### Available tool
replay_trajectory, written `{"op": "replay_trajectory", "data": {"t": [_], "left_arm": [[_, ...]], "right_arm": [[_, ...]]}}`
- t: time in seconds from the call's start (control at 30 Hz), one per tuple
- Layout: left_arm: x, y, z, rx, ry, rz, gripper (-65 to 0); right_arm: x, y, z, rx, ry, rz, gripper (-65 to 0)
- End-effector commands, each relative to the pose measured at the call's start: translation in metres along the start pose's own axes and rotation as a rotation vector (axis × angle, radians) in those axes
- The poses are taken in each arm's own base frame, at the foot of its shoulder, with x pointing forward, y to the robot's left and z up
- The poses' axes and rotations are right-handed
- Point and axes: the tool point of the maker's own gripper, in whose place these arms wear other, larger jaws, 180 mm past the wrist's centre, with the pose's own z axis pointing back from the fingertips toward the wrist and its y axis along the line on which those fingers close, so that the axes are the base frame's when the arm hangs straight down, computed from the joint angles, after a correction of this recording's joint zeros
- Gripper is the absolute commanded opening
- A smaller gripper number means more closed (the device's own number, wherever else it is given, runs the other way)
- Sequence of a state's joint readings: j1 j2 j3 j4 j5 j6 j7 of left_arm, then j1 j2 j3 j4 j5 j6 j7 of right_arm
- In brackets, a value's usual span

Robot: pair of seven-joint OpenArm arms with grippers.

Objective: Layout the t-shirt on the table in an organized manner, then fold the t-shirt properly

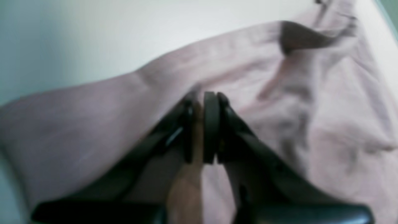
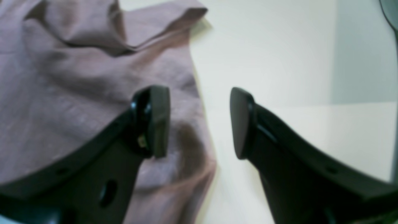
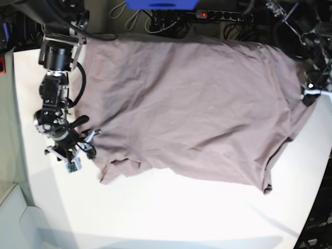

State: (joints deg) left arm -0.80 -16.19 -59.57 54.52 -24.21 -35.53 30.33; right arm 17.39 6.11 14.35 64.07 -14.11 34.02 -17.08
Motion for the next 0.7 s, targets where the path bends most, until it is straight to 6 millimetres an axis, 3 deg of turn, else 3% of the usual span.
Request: {"op": "replay_trajectory", "data": {"t": [0.0,0.17,0.23,0.3,0.53,0.67], "left_arm": [[0.009,0.007,0.005,0.029,0.012,-0.033,-59.9],[0.007,0.023,0.021,0.07,0.052,-0.044,-59.9],[0.006,0.03,0.028,0.084,0.055,-0.035,-59.9],[-0.004,0.027,0.032,0.053,0.085,-0.045,-59.9],[-0.054,0.026,0.043,0.042,0.24,-0.014,-60.0],[-0.048,0.019,0.05,0.043,0.244,-0.057,-60.0]], "right_arm": [[0.018,0.002,-0.005,0.01,-0.048,-0.014,-37.0],[0.007,0.014,-0.027,0.068,0.011,-0.056,-37.3],[0.011,0.014,-0.031,0.076,-0.007,-0.065,-37.3],[0.01,0.011,-0.033,0.073,-0.017,-0.072,-37.3],[0.02,-0.037,-0.035,0.02,-0.009,-0.068,-37.3],[0.038,-0.056,-0.032,-0.009,-0.036,-0.053,-37.3]]}}
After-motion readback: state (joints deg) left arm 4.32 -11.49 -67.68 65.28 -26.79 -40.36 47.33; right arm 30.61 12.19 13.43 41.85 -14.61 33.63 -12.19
